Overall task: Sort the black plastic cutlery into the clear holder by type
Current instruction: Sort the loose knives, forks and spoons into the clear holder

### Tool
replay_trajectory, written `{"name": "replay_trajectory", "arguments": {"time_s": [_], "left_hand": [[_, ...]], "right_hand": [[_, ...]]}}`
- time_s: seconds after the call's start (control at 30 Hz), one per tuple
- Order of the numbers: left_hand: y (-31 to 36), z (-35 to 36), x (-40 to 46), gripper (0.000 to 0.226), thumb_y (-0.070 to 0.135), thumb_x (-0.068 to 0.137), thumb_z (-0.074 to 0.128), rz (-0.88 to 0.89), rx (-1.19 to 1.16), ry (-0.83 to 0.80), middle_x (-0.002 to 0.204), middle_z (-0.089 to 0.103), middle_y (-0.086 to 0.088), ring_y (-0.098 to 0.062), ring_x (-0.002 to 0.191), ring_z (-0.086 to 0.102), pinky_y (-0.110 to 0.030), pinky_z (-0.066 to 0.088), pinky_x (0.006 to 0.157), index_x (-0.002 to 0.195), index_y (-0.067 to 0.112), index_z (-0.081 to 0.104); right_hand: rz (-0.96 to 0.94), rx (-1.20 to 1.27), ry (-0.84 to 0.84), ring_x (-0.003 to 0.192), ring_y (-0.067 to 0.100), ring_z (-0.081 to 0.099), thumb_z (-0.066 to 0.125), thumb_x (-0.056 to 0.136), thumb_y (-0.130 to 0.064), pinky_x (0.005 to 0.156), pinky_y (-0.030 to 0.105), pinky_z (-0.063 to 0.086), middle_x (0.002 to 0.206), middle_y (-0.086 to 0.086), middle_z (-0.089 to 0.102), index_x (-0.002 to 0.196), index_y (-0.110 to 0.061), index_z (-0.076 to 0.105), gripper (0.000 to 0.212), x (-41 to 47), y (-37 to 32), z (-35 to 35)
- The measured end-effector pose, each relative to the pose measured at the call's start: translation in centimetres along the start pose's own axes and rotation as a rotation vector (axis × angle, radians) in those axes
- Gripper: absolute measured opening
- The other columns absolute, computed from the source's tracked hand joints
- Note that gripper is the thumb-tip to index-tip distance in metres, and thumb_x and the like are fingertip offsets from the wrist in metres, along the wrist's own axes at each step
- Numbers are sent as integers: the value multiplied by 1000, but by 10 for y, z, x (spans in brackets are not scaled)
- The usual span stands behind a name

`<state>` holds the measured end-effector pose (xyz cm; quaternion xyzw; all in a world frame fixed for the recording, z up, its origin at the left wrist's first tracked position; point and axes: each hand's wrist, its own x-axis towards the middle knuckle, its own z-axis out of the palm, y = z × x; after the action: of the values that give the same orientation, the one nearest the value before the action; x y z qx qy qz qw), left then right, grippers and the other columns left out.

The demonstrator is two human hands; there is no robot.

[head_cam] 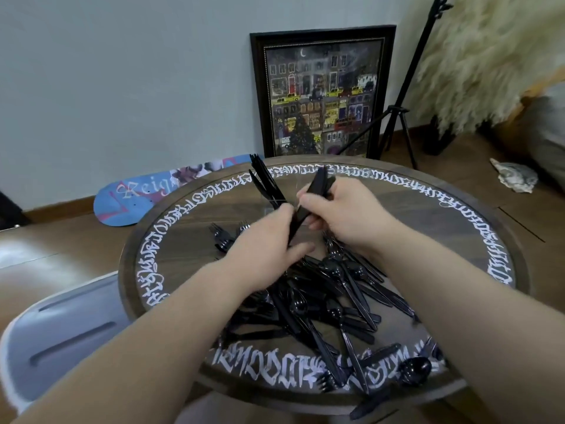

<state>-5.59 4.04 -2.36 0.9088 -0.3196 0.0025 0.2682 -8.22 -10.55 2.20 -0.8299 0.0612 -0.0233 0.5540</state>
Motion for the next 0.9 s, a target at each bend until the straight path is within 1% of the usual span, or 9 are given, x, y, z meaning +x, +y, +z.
{"name": "replay_trajectory", "arguments": {"time_s": [0.1, 0.2, 0.33, 0.43, 0.6, 0.67, 0.73, 0.8, 0.9], "left_hand": [[-19, -25, 21, 49, 39, 84, 68, -149, -181, 210, 109, 57, 7, -8, 92, 57, -30, 48, 85, 126, 20, 50], [-45, -40, 41, 56, 35, 84, 69, -324, -271, 379, 116, 58, 3, -10, 90, 58, -28, 45, 88, 132, 15, 48], [-65, -37, 61, 69, 35, 83, 71, -412, -261, 245, 129, 56, 0, -16, 118, 52, -20, 31, 93, 141, 12, 42], [-73, -34, 74, 69, 33, 82, 73, -426, -316, 209, 133, 56, -1, -13, 121, 51, -18, 31, 94, 141, 13, 44], [-81, -27, 91, 64, 23, 79, 75, -420, -419, 193, 120, 60, 2, -11, 111, 57, -29, 42, 103, 137, 17, 49], [-85, -24, 97, 60, 21, 79, 75, -407, -441, 164, 115, 62, 6, -11, 108, 60, -32, 44, 102, 134, 19, 52], [-91, -21, 103, 54, 20, 77, 75, -397, -468, 151, 115, 65, 5, -13, 105, 62, -35, 46, 100, 128, 21, 57], [-96, -19, 107, 47, 19, 77, 74, -389, -512, 145, 111, 68, 4, -14, 100, 64, -34, 49, 96, 122, 23, 61], [-99, -16, 109, 40, 15, 79, 72, -375, -591, 139, 106, 69, 0, -10, 79, 61, -23, 45, 71, 118, 21, 63]], "right_hand": [[-93, -2, 156, 66, 11, 63, 57, 93, -14, 71, 32, 59, 79, 4, 67, 92, -12, 64, 7, 22, -19, -17], [-214, -99, 279, 69, 15, 66, 56, 92, -17, 76, 39, 58, 82, 0, 66, 93, -16, 63, 7, 47, -30, -27], [-244, -325, 258, 81, 23, 65, 56, 91, -24, 82, 44, 53, 82, 0, 66, 94, -18, 65, 11, 75, -27, -19], [-262, -438, 216, 88, 24, 62, 54, 93, -25, 85, 41, 50, 88, 2, 66, 100, -14, 65, 17, 91, -22, -8], [-281, -649, 99, 99, 26, 59, 52, 95, -25, 74, 25, 38, 103, 7, 65, 108, -8, 61, 24, 114, -8, 9], [-255, -716, 39, 96, 27, 59, 54, 93, -27, 71, 25, 35, 96, 7, 62, 104, -8, 62, 23, 121, -3, 13], [-232, -759, -11, 89, 26, 60, 60, 90, -29, 70, 29, 41, 90, 6, 63, 97, -8, 66, 23, 125, -1, 18], [-206, -715, -36, 85, 25, 63, 66, 86, -30, 77, 34, 50, 87, 6, 68, 98, -9, 71, 24, 128, 2, 20], [-182, -642, -41, 83, 26, 66, 70, 81, -27, 82, 40, 53, 87, 8, 72, 98, -10, 73, 24, 129, 7, 24]]}}
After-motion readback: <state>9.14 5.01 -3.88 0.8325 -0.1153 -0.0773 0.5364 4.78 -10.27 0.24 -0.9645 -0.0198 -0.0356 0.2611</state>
